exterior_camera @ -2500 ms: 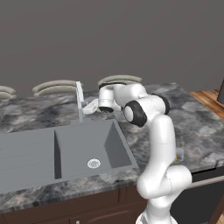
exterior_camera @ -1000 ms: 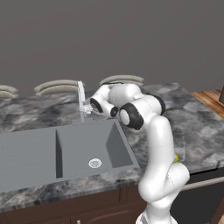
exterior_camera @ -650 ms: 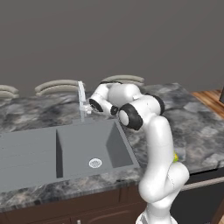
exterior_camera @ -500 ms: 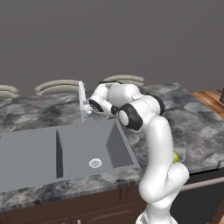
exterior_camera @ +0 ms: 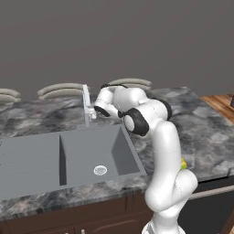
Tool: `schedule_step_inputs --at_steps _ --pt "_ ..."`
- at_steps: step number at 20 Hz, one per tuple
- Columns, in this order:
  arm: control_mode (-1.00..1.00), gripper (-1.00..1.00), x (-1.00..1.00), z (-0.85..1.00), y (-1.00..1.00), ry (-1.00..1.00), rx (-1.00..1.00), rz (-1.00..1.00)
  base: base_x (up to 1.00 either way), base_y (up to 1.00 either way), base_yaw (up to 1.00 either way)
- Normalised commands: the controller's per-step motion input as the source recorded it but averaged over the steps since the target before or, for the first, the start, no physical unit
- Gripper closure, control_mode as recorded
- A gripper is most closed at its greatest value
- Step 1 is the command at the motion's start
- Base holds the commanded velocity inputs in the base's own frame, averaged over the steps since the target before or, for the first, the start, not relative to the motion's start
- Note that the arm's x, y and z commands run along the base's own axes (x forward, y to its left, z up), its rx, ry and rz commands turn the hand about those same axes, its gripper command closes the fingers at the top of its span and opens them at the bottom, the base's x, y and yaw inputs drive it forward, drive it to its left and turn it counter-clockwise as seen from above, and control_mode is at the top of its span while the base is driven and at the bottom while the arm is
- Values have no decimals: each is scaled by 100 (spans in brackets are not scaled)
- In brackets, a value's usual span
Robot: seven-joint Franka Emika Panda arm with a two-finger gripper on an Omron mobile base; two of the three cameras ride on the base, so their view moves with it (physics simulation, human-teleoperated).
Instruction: Turn on the sink faucet. Then move the corn from the counter to the sink. Turn off the sink. Move the vegetable from the sink to the pot next to the stove. Finally move the pot to the rear center burner.
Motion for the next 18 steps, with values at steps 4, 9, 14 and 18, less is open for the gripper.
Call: schedule_step_inputs --at_steps 4,9,14,18 --pt "-100 100 0 -26 -71 4 6 0 0 0 0" --pt "-100 100 0 -28 -67 3 6 0 0 0 0" --pt "-100 100 0 -28 -71 1 7 0 0 0 0" --pt "-100 100 0 -28 -68 2 6 0 0 0 0"
